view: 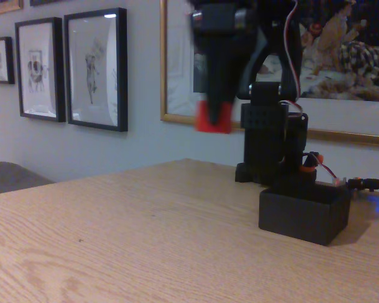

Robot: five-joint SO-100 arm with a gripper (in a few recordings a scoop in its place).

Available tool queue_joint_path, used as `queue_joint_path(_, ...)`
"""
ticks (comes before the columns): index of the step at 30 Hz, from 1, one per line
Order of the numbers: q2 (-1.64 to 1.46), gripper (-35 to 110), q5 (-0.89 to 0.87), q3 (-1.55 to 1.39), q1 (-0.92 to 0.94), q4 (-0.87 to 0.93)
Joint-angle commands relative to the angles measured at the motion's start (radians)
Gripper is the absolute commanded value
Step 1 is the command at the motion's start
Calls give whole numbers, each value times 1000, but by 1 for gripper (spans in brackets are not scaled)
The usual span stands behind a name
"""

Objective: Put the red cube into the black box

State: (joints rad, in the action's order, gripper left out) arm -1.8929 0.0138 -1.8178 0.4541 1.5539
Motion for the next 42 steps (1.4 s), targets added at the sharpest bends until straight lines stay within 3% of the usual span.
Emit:
queue_joint_path(1, 38, -1, 103, 28, 178, 17)
queue_joint_path(7, 169, 1, 186, -20, 333, -8)
queue_joint_path(17, 156, 1, 193, -37, 405, 49)
queue_joint_path(23, 199, 5, 193, -52, 394, 32)
queue_joint_path(31, 199, 27, 202, -63, 408, 37)
queue_joint_path(38, 187, 26, 196, -52, 380, 34)
queue_joint_path(42, 81, 22, 152, -38, 238, 28)
